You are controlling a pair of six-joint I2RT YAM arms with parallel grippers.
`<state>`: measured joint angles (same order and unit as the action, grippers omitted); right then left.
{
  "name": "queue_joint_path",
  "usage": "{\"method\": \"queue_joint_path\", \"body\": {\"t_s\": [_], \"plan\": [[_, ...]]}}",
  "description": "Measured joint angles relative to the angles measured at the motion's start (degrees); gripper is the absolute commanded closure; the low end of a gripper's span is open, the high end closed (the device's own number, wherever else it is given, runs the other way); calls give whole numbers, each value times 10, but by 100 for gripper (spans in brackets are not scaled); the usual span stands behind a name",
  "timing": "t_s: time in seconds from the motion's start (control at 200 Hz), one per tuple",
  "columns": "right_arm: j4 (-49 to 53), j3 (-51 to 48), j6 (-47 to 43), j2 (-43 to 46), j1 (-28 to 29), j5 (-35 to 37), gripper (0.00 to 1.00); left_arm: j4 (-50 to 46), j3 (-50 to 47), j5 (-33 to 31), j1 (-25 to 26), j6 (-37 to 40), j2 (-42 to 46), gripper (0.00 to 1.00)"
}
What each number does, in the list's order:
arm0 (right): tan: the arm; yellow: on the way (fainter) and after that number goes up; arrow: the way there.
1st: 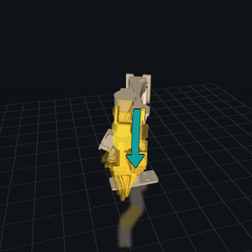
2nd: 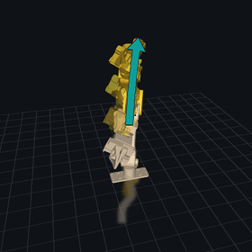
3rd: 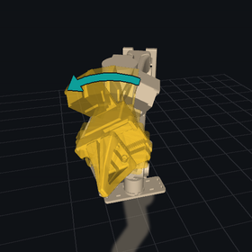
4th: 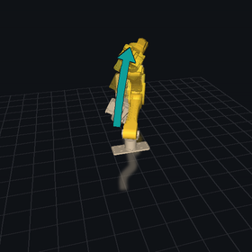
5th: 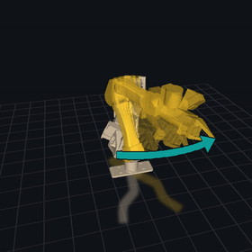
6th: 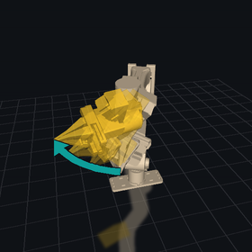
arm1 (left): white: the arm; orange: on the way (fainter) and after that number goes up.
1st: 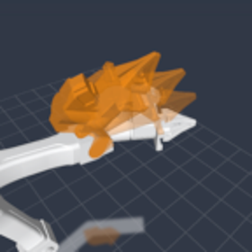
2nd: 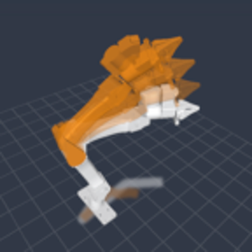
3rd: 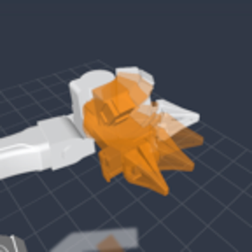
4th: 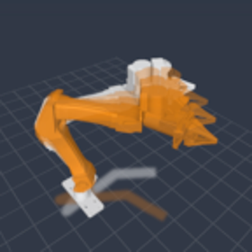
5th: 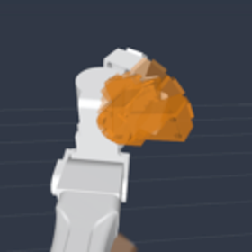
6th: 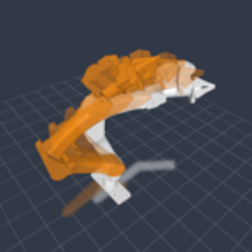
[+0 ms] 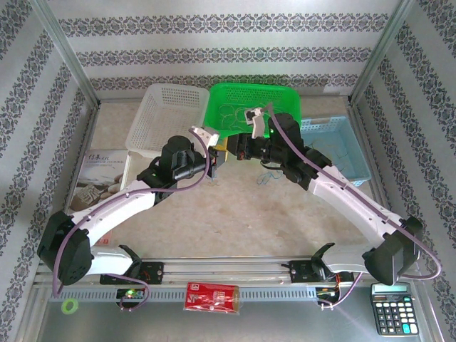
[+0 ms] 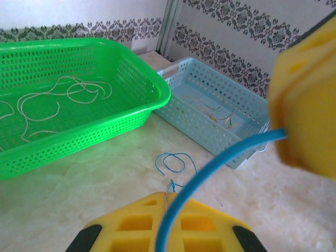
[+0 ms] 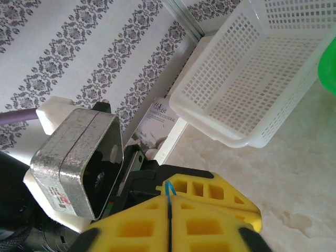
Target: Untangle the cables
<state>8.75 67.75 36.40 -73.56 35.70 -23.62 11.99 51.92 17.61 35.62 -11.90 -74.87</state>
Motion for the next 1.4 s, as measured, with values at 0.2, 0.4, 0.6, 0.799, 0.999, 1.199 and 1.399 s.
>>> {"method": "queue_joint_path", "body": {"t_s": [0.2,0.4,0.6,0.799,0.999,1.199,1.399], "plan": [[-40,-66,14,59,-37,10,45,5,1,-3,-10,-24,2,100],[-69,-162,25,93,-95,23,43,-3,28,-13,-45,-36,3,100],[-66,-222,19,92,-121,42,41,-27,95,-18,-132,-35,-11,100],[-49,-247,-6,63,-151,83,39,-52,188,-29,-209,-26,-80,100],[-31,-266,-22,10,-186,136,37,-60,241,-42,-262,-14,-169,100],[-27,-265,-37,-58,-210,179,36,-82,253,-50,-290,2,-236,74],[-21,-234,-48,-138,-216,194,37,-108,255,-44,-297,10,-267,13]]}}
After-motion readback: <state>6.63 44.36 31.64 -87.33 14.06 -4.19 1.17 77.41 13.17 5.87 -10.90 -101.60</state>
